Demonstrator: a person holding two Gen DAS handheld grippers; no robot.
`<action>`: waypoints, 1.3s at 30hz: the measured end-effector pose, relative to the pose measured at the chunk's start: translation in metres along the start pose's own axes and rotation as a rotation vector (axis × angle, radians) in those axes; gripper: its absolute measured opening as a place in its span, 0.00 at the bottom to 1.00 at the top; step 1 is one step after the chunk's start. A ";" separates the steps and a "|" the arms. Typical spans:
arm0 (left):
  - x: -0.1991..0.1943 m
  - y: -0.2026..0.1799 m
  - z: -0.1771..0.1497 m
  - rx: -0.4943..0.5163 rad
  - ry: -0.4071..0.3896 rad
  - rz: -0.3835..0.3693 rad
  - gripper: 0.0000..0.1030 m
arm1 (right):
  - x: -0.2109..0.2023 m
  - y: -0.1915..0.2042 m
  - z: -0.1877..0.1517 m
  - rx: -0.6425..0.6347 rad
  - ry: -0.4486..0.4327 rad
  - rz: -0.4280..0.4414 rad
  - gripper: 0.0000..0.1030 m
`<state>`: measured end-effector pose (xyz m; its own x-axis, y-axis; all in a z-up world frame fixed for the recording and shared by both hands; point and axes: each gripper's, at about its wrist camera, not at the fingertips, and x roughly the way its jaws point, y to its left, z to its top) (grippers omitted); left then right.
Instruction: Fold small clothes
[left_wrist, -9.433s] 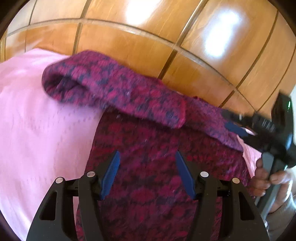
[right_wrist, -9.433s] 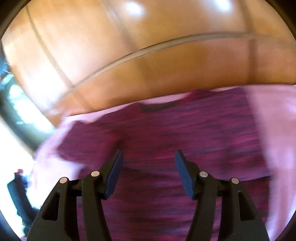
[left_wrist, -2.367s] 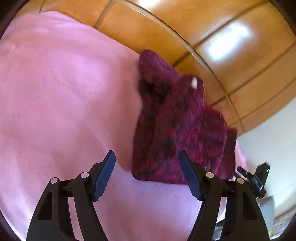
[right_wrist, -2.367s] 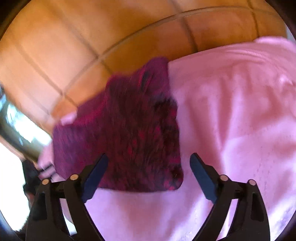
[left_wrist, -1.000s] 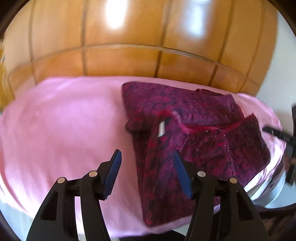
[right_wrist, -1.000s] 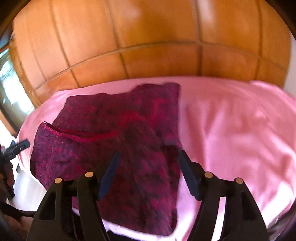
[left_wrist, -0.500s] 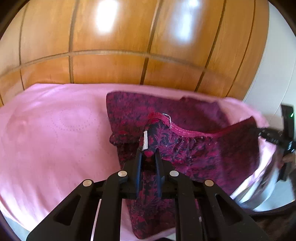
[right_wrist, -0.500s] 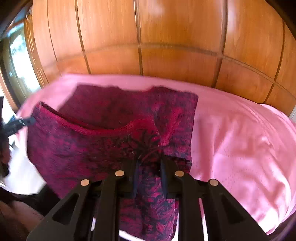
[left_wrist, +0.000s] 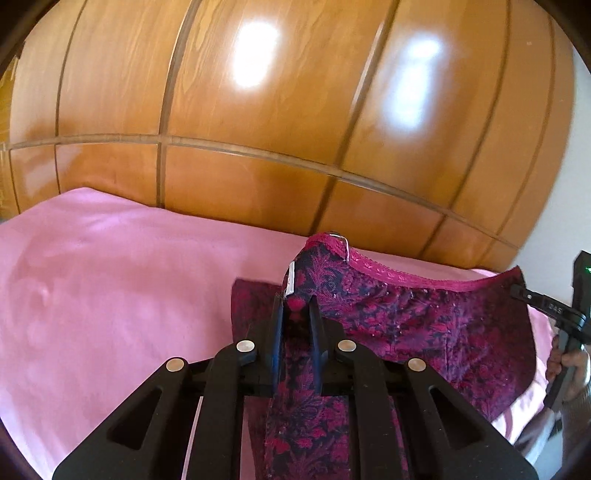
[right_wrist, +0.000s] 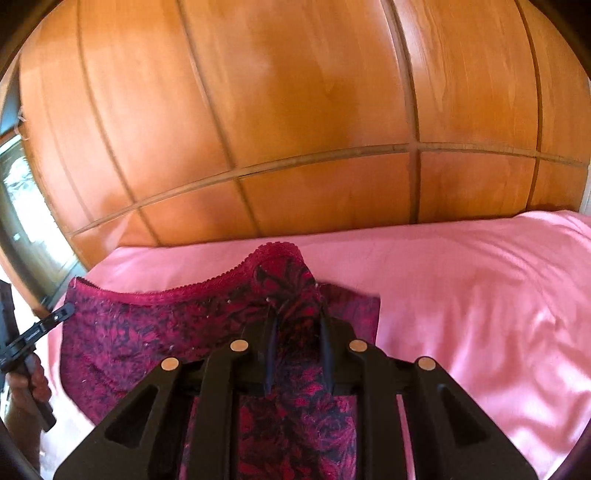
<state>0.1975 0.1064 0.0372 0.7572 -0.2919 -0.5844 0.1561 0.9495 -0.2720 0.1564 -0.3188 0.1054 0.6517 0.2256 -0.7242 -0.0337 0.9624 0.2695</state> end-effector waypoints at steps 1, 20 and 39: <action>0.011 0.001 0.006 -0.001 0.003 0.018 0.11 | 0.009 0.001 0.005 0.000 -0.002 -0.015 0.17; 0.158 0.034 0.017 -0.078 0.257 0.197 0.18 | 0.166 -0.037 0.010 0.075 0.224 -0.207 0.32; 0.024 0.057 -0.074 -0.148 0.216 0.107 0.46 | 0.093 0.090 -0.050 -0.163 0.178 0.079 0.58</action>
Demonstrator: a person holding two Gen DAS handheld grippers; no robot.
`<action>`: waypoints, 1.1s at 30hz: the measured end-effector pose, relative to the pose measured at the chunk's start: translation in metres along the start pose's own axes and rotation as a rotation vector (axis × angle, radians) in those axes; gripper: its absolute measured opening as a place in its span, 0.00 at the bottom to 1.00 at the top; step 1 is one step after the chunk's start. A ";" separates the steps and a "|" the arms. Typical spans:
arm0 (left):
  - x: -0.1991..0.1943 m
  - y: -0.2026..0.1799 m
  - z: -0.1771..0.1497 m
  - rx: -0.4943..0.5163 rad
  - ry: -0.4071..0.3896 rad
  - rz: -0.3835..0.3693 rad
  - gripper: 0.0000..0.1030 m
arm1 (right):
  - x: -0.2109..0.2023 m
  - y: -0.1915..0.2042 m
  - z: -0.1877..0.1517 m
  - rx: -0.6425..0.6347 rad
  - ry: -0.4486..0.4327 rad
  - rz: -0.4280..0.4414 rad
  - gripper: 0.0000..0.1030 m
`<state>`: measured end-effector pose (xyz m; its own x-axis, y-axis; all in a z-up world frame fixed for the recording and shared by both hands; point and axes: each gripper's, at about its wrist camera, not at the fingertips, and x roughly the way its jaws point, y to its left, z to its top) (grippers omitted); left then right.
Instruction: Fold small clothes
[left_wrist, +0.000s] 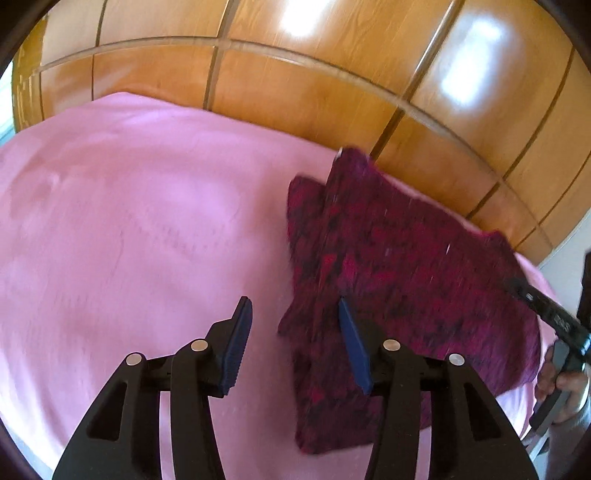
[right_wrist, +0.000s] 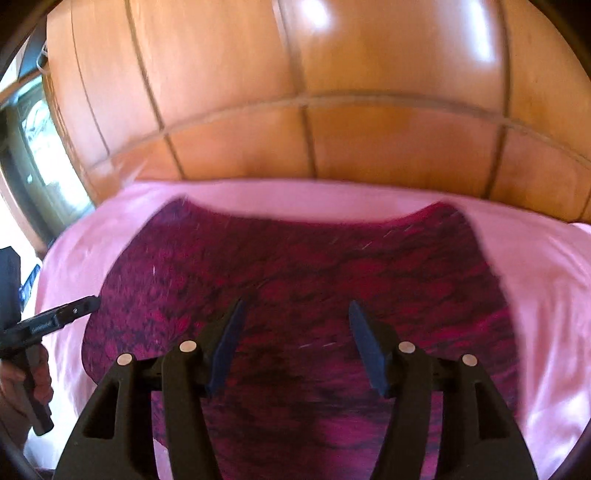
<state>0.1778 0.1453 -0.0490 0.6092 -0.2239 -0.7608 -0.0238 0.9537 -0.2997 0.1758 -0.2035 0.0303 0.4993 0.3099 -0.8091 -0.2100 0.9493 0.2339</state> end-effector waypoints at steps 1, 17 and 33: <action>0.000 0.000 -0.003 0.001 0.000 0.012 0.46 | 0.008 0.004 -0.003 -0.007 0.024 -0.014 0.58; -0.073 -0.034 -0.049 0.098 -0.141 -0.129 0.46 | -0.041 -0.042 -0.025 0.143 -0.033 -0.040 0.62; 0.018 -0.117 -0.090 0.300 0.111 -0.098 0.38 | -0.092 -0.111 -0.110 0.291 0.055 -0.189 0.13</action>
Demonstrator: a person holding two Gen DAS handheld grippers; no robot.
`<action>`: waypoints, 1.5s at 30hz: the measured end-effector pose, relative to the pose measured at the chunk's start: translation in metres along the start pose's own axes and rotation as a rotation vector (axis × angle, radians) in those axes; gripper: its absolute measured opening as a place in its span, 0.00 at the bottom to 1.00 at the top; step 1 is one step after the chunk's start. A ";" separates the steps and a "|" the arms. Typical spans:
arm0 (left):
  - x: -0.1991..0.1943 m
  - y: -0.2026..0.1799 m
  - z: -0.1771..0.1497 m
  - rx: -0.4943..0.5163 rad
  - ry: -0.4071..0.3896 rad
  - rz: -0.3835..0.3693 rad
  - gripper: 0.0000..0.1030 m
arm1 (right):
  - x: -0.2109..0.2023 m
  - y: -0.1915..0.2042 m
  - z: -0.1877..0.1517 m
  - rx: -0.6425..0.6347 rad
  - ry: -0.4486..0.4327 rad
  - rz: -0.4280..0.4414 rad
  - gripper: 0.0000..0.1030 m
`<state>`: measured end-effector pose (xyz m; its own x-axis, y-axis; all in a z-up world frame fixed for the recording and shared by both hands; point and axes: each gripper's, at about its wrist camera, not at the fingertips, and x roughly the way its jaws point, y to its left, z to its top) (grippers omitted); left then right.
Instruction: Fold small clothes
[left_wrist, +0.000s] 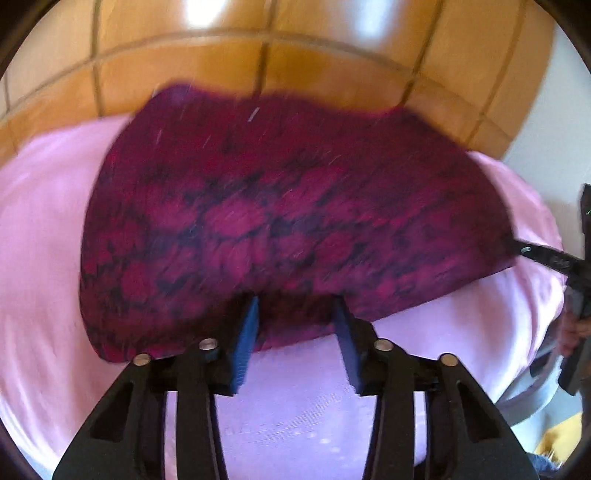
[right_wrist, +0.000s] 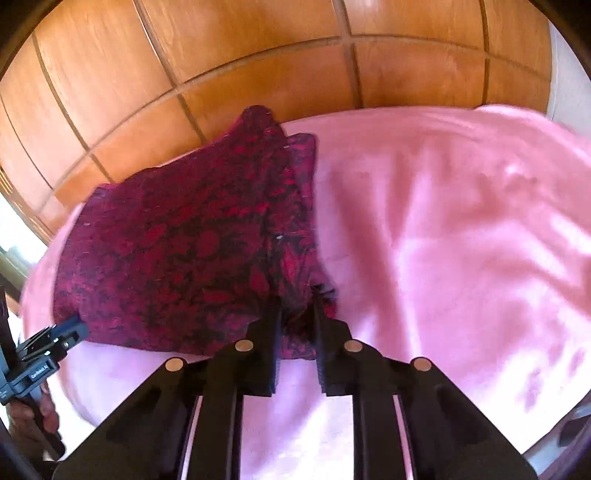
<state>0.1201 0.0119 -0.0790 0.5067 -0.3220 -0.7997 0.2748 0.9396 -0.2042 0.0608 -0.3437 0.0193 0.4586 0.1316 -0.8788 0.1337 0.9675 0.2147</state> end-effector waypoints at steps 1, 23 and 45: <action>0.001 0.001 -0.002 -0.003 -0.012 -0.003 0.38 | 0.009 -0.005 -0.001 0.000 0.023 -0.020 0.13; -0.053 0.026 0.004 -0.173 -0.126 0.245 0.44 | 0.020 0.160 -0.019 -0.251 0.018 0.211 0.52; -0.047 0.135 0.088 -0.380 -0.110 0.000 0.44 | 0.049 0.146 -0.032 -0.184 0.083 0.262 0.60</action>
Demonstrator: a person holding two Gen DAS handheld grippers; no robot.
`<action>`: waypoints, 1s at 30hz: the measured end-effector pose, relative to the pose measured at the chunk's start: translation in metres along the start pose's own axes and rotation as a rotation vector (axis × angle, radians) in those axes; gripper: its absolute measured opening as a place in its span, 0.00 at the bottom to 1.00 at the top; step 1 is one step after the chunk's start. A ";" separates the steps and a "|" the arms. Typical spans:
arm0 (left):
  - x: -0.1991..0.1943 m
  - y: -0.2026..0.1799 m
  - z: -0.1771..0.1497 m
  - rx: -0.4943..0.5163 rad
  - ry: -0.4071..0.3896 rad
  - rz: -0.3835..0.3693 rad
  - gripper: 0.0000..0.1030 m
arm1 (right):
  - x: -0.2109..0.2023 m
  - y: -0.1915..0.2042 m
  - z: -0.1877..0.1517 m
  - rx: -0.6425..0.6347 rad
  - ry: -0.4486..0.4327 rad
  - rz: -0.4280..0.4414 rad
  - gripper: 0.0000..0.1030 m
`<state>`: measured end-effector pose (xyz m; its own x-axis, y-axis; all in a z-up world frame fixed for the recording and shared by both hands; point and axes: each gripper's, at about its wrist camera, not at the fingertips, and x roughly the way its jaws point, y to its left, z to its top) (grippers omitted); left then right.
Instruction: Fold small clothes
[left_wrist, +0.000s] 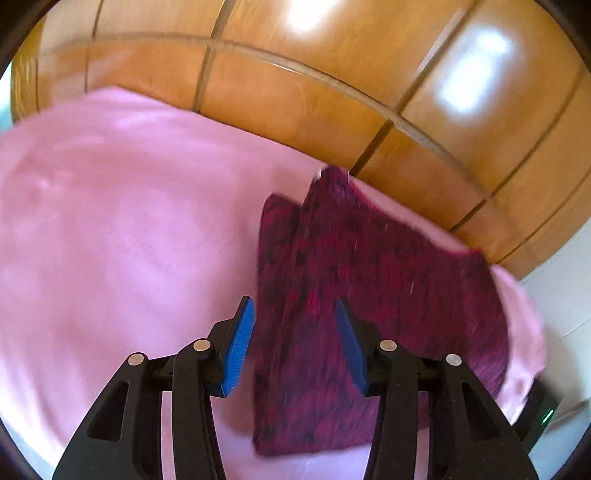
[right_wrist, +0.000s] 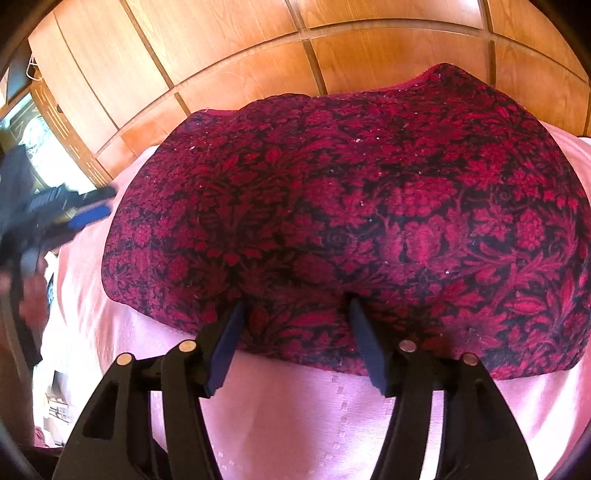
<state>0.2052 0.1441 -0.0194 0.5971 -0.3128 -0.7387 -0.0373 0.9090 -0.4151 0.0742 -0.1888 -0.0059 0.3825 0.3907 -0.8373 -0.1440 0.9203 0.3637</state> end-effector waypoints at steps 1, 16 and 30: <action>0.005 0.001 0.009 -0.003 0.003 -0.016 0.44 | 0.001 0.002 0.000 -0.005 -0.001 -0.001 0.62; 0.074 -0.005 0.061 -0.057 0.056 -0.052 0.10 | 0.010 0.011 0.000 -0.037 -0.001 0.000 0.69; 0.061 -0.022 0.038 0.014 -0.068 0.154 0.13 | -0.031 -0.004 0.025 0.024 -0.061 0.084 0.65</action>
<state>0.2731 0.1157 -0.0350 0.6383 -0.1505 -0.7550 -0.1220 0.9486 -0.2922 0.0862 -0.2055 0.0288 0.4252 0.4639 -0.7771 -0.1563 0.8834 0.4418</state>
